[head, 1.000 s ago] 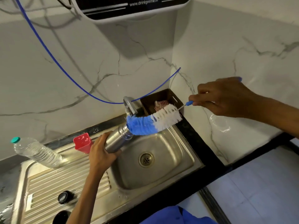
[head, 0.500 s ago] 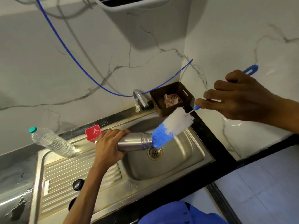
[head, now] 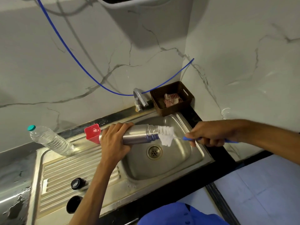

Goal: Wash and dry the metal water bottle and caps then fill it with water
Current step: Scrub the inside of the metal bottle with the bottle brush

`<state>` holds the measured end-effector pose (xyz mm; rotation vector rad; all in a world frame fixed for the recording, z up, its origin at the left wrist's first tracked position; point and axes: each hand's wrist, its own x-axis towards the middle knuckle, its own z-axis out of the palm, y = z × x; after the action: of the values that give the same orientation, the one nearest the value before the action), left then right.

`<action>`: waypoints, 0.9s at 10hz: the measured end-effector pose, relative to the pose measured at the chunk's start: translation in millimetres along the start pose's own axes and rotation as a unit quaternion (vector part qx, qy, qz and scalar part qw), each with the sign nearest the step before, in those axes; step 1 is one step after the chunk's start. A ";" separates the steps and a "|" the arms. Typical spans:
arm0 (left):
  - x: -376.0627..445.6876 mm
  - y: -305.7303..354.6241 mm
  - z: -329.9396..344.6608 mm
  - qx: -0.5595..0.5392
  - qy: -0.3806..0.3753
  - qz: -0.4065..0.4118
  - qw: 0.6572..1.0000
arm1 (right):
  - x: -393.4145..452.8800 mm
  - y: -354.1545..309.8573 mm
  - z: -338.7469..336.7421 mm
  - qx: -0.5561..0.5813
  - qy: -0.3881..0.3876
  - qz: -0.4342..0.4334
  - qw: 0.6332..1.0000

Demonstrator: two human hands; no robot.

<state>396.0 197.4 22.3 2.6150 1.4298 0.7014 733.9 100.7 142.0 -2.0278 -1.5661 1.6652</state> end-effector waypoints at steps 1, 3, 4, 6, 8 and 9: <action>-1.9 0.9 -2.2 0.019 -0.026 0.003 0.999 | -2.0 0.5 3.8 -0.235 0.071 -0.057 0.968; 4.4 20.4 -5.6 -0.056 -0.105 0.032 0.992 | 17.2 25.2 38.2 -0.678 0.360 -0.269 0.582; 15.2 19.4 -11.1 -0.079 -0.177 0.027 0.981 | 25.3 24.9 27.4 -0.687 0.351 -0.342 0.537; 18.5 8.0 -20.1 -0.107 -0.254 0.009 0.961 | 13.9 11.7 3.4 -0.719 0.382 -0.365 0.452; 16.8 12.0 -19.6 0.022 -0.115 0.078 0.990 | 27.7 2.1 16.7 -0.204 0.019 -0.180 0.962; 14.2 5.8 -22.3 0.045 -0.109 0.101 0.988 | 33.8 4.3 19.4 0.071 -0.112 -0.066 0.989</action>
<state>397.5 202.4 48.9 2.8294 1.1743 0.3568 717.7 113.5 108.7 -1.6815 -1.5545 1.9464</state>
